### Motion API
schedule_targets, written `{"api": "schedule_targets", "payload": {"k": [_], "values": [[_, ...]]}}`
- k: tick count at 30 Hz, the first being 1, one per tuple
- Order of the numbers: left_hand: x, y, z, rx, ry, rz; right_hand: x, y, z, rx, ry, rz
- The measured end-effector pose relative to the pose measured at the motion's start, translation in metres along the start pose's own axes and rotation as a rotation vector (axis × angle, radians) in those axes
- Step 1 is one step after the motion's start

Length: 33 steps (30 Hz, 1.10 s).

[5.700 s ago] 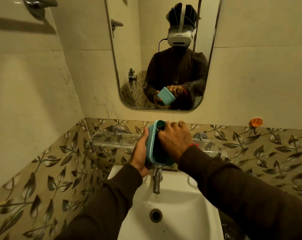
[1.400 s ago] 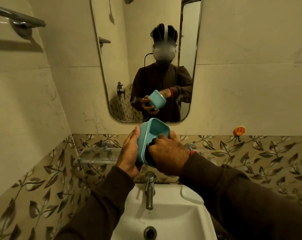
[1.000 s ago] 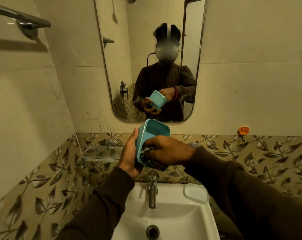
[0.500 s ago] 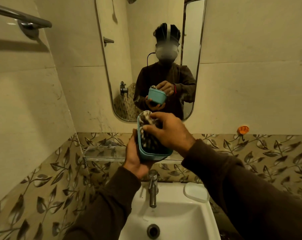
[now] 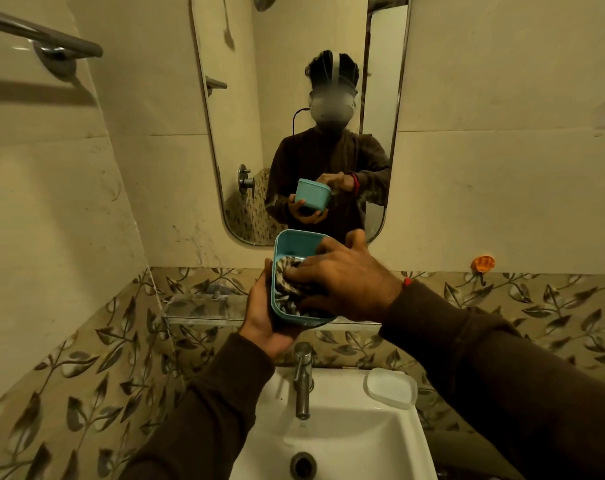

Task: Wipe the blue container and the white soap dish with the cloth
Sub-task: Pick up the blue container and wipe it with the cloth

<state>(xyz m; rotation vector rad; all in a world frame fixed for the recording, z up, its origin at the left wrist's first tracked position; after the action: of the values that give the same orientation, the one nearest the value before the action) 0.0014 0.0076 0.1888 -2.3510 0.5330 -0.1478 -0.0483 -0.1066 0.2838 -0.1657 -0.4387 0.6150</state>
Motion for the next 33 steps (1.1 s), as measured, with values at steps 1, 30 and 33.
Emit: {"api": "schedule_targets", "payload": {"k": [1,30,33], "values": [[0.001,-0.001,-0.003,0.011,-0.013,-0.006,0.003,0.0,0.002,-0.089,-0.049,0.019],[0.006,-0.016,0.009,0.233,-0.084,-0.119,0.002,0.013,-0.02,0.262,0.228,-0.206],[0.005,-0.013,0.011,0.228,-0.071,-0.094,0.002,0.007,-0.01,0.277,0.184,-0.195]]}}
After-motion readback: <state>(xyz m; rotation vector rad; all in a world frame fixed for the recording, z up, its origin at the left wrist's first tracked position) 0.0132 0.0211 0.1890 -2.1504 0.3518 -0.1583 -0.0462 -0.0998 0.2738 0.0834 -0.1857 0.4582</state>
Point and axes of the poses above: each hand's wrist, its own x-axis towards the middle knuckle, its own z-axis out of the back of the hand, y = z × x, the point moved 3 cm from there along x, towards the middle knuckle, and after that the axes turned 2 degrees about -y, right-handed, at the moved point
